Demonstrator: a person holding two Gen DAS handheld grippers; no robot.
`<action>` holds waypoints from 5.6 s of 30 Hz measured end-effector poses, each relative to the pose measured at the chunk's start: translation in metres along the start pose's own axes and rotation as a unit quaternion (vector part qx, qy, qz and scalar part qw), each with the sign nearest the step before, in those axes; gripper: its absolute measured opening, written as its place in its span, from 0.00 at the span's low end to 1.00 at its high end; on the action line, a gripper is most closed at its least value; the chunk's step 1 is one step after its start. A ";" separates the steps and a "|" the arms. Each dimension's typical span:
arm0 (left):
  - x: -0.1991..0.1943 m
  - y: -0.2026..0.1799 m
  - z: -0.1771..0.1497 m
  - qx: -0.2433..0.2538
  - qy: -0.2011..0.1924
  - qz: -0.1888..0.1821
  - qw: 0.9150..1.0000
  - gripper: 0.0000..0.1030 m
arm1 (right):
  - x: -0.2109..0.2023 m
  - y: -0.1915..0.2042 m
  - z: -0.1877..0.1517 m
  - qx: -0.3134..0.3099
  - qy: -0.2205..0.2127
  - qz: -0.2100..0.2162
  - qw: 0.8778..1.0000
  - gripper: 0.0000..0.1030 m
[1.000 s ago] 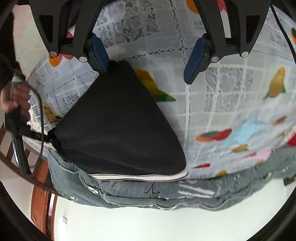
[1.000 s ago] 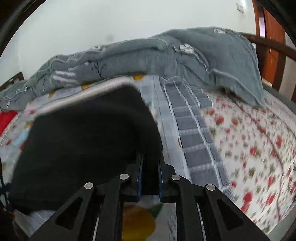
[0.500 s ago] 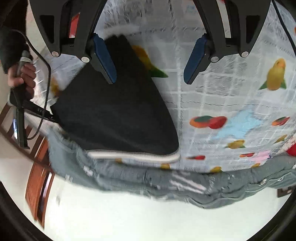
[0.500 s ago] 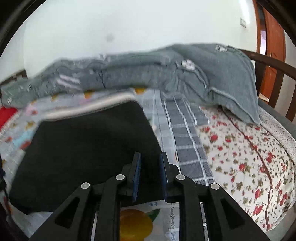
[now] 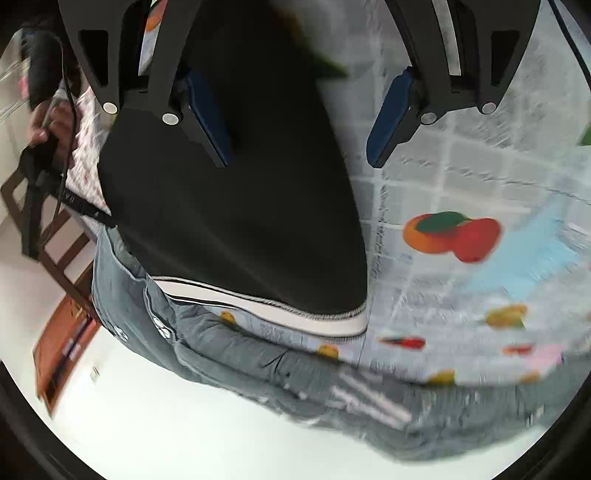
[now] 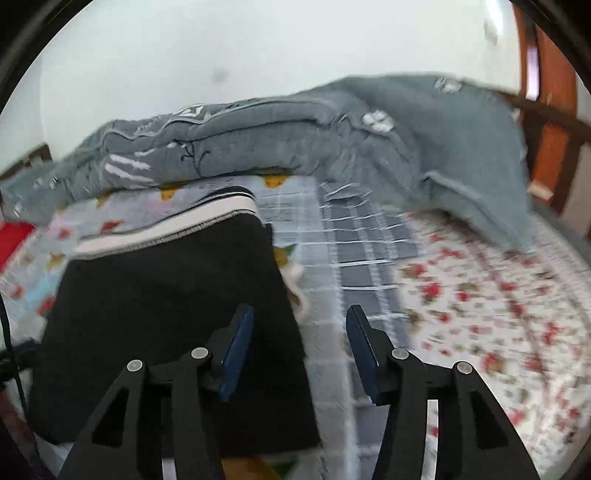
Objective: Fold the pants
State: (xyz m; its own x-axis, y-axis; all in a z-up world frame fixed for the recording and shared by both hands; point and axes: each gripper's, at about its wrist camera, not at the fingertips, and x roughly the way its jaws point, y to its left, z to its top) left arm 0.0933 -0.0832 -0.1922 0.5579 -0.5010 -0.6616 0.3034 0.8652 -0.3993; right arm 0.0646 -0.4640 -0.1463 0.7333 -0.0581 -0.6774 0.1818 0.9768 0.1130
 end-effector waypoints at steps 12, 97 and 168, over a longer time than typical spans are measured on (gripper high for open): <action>0.031 0.030 0.025 -0.092 -0.006 -0.095 0.991 0.15 | 0.034 0.009 0.003 0.018 0.029 0.052 0.998 0.23; 0.071 0.073 0.141 0.112 -0.033 0.211 0.970 0.69 | 0.127 0.212 0.060 -0.092 -0.003 0.083 0.992 0.25; 0.088 0.079 0.150 0.089 -0.019 0.229 0.969 0.92 | 0.126 0.216 0.059 -0.107 -0.011 0.074 0.991 0.36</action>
State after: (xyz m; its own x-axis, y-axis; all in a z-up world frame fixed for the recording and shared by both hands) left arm 0.2822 -0.0554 -0.1871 0.6924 -0.0643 -0.7187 0.1435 0.9884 0.0498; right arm 0.2349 -0.2724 -0.1644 0.7557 0.0880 -0.6490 -0.0716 0.9961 0.0517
